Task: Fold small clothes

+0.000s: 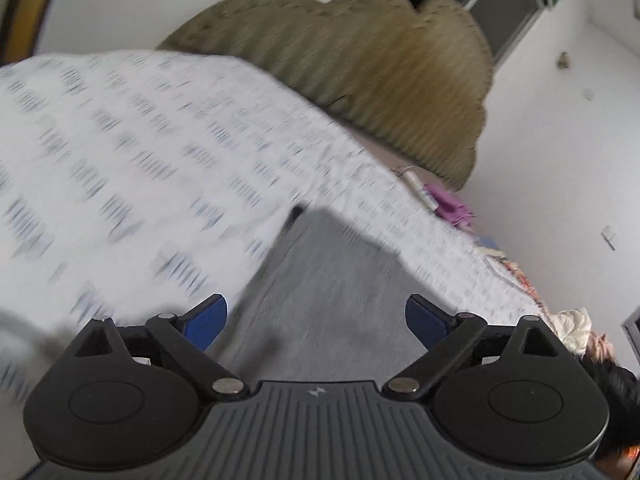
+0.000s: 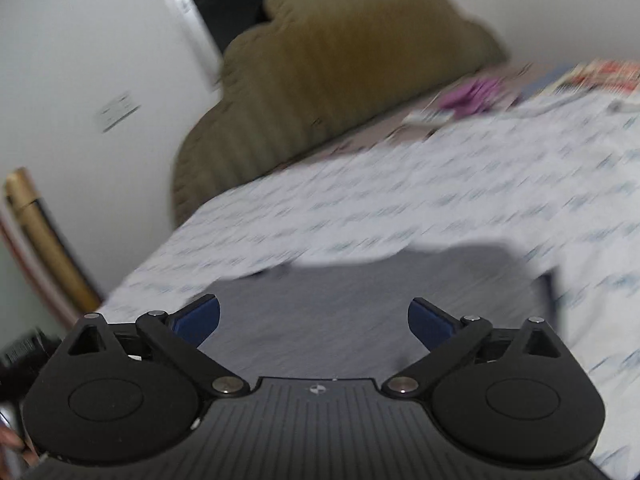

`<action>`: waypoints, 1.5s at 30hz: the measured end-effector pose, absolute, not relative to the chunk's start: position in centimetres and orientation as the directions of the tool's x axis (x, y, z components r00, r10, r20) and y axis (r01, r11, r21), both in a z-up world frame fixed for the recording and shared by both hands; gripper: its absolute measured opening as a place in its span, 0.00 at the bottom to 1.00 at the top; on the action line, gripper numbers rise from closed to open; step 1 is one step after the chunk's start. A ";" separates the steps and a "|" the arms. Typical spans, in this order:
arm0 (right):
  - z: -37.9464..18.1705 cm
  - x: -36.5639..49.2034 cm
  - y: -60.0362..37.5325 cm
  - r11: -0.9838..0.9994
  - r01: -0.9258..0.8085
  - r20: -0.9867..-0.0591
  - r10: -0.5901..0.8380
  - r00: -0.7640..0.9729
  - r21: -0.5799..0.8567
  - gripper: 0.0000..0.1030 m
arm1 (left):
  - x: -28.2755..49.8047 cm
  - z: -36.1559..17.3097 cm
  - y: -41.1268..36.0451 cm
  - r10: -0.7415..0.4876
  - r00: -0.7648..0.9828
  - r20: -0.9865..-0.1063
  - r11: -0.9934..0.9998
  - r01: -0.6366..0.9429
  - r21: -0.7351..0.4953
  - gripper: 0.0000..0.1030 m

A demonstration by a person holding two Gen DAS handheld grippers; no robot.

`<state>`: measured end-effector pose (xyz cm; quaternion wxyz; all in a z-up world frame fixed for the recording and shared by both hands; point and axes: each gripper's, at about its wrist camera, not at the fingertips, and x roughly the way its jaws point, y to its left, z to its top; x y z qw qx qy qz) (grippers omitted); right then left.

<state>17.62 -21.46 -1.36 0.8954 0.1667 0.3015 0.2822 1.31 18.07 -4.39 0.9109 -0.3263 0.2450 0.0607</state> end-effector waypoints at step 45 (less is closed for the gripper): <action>-1.9 29.6 12.8 0.649 -0.755 -0.959 0.260 0.109 0.090 0.73 | 2.5 -4.8 10.2 -0.076 0.864 -0.498 0.933 -0.114 -0.341 0.05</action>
